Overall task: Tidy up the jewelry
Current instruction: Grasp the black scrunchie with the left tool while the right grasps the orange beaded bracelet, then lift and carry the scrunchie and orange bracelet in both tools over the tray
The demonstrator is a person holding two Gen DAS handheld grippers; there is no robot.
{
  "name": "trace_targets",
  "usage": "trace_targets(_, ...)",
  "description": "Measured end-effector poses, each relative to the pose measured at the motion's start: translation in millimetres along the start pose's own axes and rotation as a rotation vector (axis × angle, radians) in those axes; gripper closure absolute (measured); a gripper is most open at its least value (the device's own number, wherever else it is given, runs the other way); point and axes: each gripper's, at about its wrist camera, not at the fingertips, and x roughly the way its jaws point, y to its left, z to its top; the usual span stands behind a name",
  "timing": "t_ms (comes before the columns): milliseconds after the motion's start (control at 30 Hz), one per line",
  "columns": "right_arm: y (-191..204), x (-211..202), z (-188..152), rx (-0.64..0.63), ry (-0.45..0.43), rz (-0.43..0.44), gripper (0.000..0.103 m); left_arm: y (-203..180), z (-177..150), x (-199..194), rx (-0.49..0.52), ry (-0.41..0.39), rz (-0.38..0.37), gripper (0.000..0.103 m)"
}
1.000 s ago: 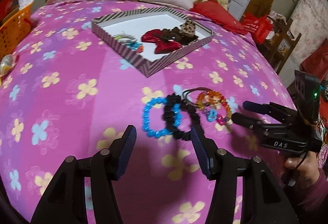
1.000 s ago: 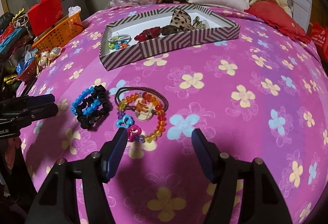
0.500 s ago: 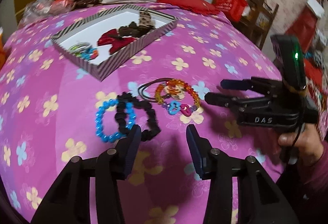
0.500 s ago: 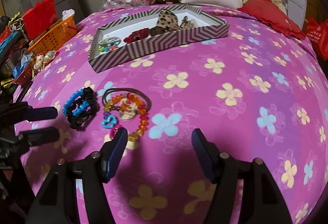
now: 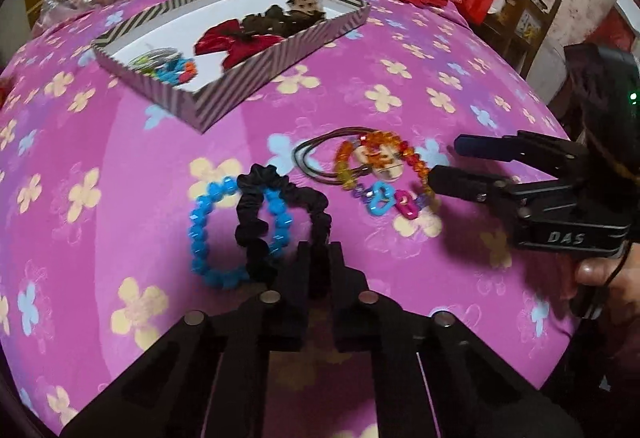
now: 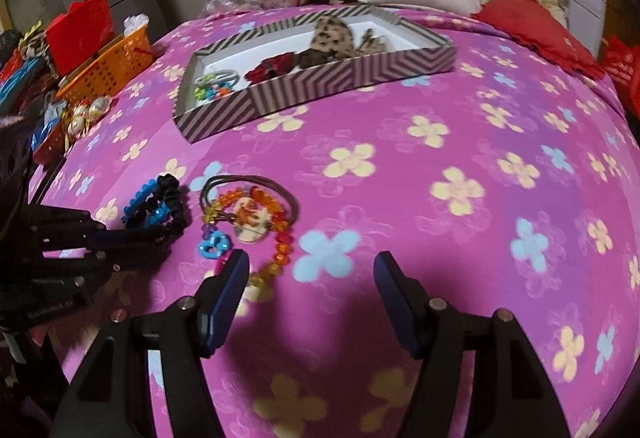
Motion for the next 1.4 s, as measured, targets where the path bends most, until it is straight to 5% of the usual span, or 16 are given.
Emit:
trace_targets(167, 15, 16, 10, -0.059, -0.008, -0.017, 0.058, 4, -6, -5, -0.008, -0.009, -0.002, 0.102)
trace_targets(300, 20, 19, 14, -0.107, -0.007, -0.035, 0.094, 4, -6, -10, -0.018, -0.028, -0.013, 0.102)
trace_targets(933, 22, -66, 32, -0.054, -0.208, 0.055, 0.094, 7, 9, -70, -0.066, -0.188, -0.021, 0.103)
trace_targets(1400, 32, -81, 45, -0.08, -0.236, 0.064, 0.094, 14, 17, -88, -0.08, -0.239, 0.017, 0.103)
